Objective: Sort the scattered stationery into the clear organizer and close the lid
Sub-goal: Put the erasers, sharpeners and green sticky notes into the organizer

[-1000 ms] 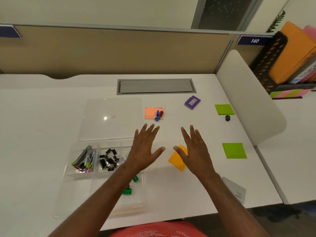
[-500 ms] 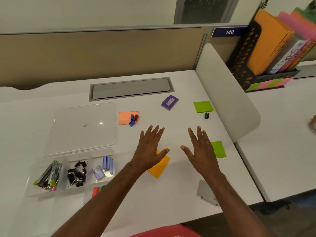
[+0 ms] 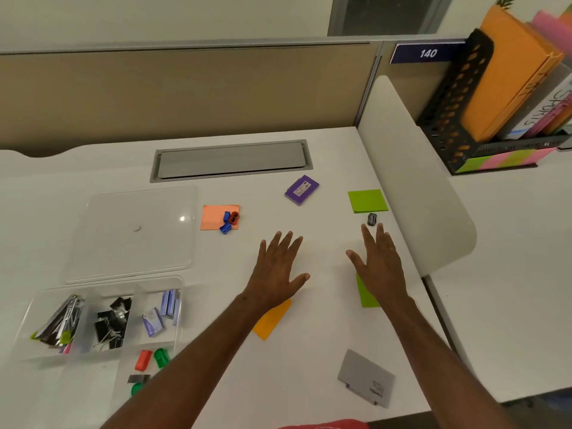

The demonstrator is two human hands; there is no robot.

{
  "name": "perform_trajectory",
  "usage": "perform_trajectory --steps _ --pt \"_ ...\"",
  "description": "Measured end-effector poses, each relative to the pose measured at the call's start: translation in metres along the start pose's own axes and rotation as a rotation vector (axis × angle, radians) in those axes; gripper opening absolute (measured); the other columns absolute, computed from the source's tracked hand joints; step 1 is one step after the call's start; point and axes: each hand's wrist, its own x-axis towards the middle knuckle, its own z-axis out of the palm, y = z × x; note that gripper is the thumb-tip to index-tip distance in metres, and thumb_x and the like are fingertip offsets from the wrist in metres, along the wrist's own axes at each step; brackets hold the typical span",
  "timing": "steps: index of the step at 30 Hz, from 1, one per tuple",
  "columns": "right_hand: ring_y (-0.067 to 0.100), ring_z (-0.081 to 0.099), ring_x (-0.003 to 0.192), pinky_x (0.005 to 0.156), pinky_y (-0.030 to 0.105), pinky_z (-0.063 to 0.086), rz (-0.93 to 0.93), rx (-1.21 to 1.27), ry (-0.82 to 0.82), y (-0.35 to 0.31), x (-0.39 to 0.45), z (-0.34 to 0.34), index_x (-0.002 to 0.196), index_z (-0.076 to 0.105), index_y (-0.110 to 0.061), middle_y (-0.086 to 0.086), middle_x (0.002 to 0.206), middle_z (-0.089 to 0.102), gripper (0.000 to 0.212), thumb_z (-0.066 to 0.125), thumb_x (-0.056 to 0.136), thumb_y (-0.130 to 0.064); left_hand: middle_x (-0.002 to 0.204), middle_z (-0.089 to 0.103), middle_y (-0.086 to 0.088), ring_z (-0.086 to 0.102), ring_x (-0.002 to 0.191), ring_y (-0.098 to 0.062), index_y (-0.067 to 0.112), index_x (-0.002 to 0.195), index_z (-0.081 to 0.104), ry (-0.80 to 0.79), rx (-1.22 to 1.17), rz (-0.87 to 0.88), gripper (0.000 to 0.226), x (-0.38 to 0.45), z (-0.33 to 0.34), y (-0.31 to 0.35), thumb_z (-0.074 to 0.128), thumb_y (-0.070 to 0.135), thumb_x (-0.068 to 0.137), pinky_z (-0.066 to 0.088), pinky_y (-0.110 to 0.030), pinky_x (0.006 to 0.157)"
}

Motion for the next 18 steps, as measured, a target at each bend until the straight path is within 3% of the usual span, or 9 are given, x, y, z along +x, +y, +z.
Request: perform_trajectory --steps 9,18 --pt "0.036 0.031 0.143 0.115 0.049 0.027 0.045 -0.155 -0.004 0.012 0.065 0.021 0.154 0.030 -0.017 0.019 0.160 0.025 0.067 0.045 0.098 -0.051 0.167 -0.004 -0.001 -0.009 0.154 -0.021 0.030 0.158 0.003 -0.040 0.031 -0.160 0.082 0.000 -0.004 -0.045 0.045 0.061 0.095 -0.004 -0.049 0.123" --pt "0.042 0.044 0.130 0.109 0.051 0.035 0.024 -0.059 0.232 0.021 0.070 0.042 0.139 0.052 -0.005 0.024 0.144 0.046 0.054 0.060 0.095 -0.035 0.167 0.000 -0.010 -0.004 0.154 -0.030 0.023 0.158 0.014 0.056 0.163 -0.412 0.073 0.023 -0.020 -0.078 0.036 0.059 0.099 0.000 -0.057 0.122"
